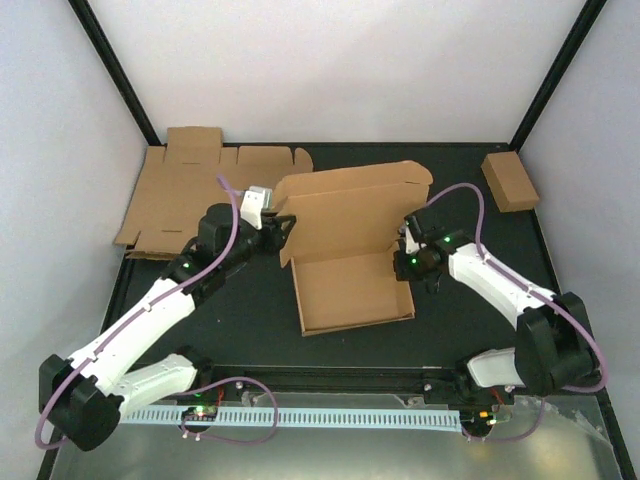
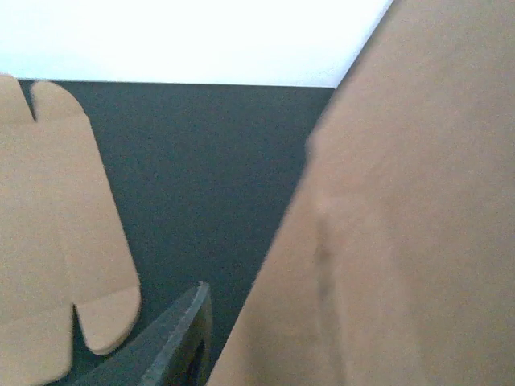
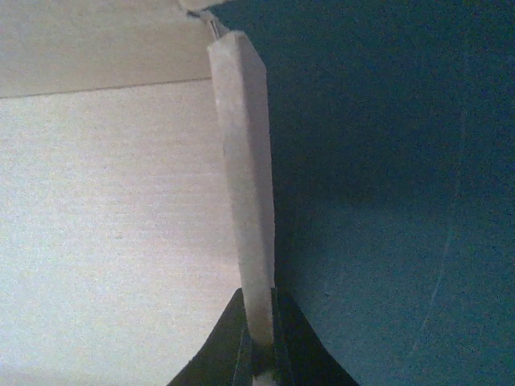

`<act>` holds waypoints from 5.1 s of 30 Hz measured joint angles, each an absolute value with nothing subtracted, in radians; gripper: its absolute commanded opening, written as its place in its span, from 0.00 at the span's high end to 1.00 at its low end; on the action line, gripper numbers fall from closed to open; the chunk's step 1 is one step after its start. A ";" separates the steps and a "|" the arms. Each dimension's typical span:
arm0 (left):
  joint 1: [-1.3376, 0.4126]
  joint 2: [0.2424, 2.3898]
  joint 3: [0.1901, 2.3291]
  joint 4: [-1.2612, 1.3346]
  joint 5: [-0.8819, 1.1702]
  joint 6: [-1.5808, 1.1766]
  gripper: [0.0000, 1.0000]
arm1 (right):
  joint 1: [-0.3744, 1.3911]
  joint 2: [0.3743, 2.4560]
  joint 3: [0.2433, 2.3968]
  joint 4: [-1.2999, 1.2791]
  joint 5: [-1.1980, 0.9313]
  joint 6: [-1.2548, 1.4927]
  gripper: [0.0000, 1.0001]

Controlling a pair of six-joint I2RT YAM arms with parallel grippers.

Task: Fold the paper box

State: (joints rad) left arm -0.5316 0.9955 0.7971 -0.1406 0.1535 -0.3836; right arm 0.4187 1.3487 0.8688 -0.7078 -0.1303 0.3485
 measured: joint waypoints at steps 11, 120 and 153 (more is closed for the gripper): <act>-0.488 1.074 0.818 -0.199 0.081 -0.458 0.98 | 0.539 1.443 0.855 -0.696 -0.014 0.352 0.86; -0.445 0.946 0.744 -0.228 0.267 -0.191 0.98 | 0.642 1.462 0.729 -0.422 0.128 0.379 0.56; -0.445 0.773 0.640 -0.210 0.223 -0.204 0.96 | 0.663 1.266 0.715 -0.525 0.210 0.514 0.09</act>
